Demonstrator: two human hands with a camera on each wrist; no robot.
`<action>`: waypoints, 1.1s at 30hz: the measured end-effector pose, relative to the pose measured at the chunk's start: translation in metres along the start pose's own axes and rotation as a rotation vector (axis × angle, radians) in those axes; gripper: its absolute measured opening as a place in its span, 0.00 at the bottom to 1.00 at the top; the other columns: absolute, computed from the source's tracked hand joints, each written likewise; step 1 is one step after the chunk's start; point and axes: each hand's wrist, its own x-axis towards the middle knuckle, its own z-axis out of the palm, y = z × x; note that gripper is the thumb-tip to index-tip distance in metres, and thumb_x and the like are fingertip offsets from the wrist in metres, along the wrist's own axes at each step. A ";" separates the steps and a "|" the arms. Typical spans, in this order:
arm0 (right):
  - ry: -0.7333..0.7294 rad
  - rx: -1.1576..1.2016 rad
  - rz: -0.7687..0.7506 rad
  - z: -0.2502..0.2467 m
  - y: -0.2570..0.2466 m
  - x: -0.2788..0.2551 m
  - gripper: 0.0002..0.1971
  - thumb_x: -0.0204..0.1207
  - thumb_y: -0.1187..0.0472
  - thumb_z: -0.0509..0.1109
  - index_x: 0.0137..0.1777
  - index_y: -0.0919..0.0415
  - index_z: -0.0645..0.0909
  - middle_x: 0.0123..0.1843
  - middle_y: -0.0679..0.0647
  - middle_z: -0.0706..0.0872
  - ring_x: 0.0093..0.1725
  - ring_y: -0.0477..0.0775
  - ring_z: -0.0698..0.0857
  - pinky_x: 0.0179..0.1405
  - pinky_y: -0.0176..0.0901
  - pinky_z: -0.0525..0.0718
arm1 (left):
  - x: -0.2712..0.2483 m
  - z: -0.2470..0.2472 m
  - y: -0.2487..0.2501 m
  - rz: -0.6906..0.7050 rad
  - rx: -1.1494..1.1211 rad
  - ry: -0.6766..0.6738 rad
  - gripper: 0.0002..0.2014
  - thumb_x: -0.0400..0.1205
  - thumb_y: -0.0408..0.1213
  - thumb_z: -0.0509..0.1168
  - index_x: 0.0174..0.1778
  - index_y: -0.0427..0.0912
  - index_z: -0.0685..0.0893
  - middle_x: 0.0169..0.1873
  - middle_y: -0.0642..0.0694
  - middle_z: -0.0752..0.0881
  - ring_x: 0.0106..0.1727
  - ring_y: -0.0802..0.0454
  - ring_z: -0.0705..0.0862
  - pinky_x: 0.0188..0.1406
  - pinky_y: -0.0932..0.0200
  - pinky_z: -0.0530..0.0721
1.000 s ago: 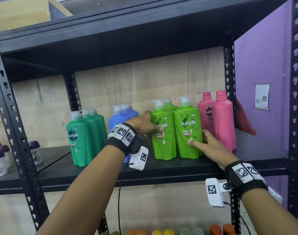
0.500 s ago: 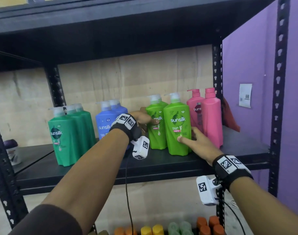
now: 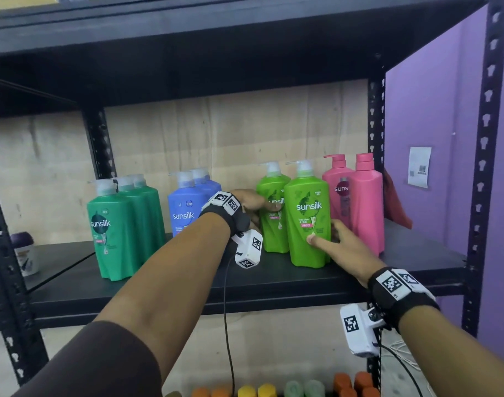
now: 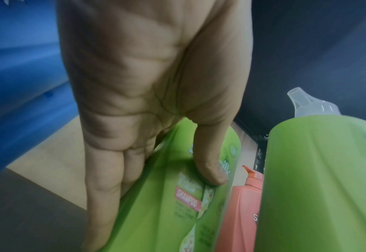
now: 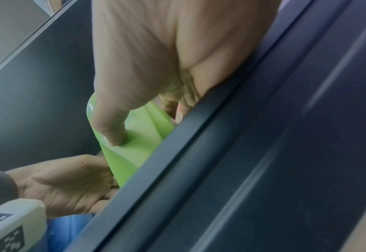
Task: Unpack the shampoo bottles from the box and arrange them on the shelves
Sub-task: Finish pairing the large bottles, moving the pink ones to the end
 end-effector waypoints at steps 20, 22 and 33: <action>-0.007 -0.015 0.020 -0.001 -0.001 0.001 0.28 0.59 0.38 0.75 0.63 0.29 0.81 0.58 0.28 0.90 0.58 0.31 0.87 0.71 0.47 0.81 | 0.014 0.003 -0.001 0.010 -0.115 -0.019 0.25 0.87 0.35 0.70 0.79 0.34 0.75 0.76 0.31 0.80 0.74 0.31 0.82 0.72 0.28 0.80; -0.015 -0.031 0.025 -0.002 -0.002 0.000 0.28 0.58 0.41 0.73 0.63 0.30 0.82 0.59 0.31 0.91 0.60 0.35 0.87 0.74 0.52 0.81 | 0.012 0.004 -0.002 0.011 -0.113 -0.026 0.24 0.88 0.35 0.69 0.80 0.34 0.75 0.76 0.32 0.80 0.74 0.32 0.82 0.72 0.29 0.80; -0.172 -0.430 0.047 0.017 -0.011 0.001 0.33 0.84 0.36 0.65 0.83 0.46 0.61 0.81 0.45 0.78 0.78 0.49 0.78 0.74 0.42 0.69 | -0.024 -0.003 -0.001 0.157 -0.052 0.168 0.37 0.88 0.68 0.49 0.84 0.44 0.71 0.76 0.36 0.75 0.74 0.35 0.79 0.46 0.43 0.90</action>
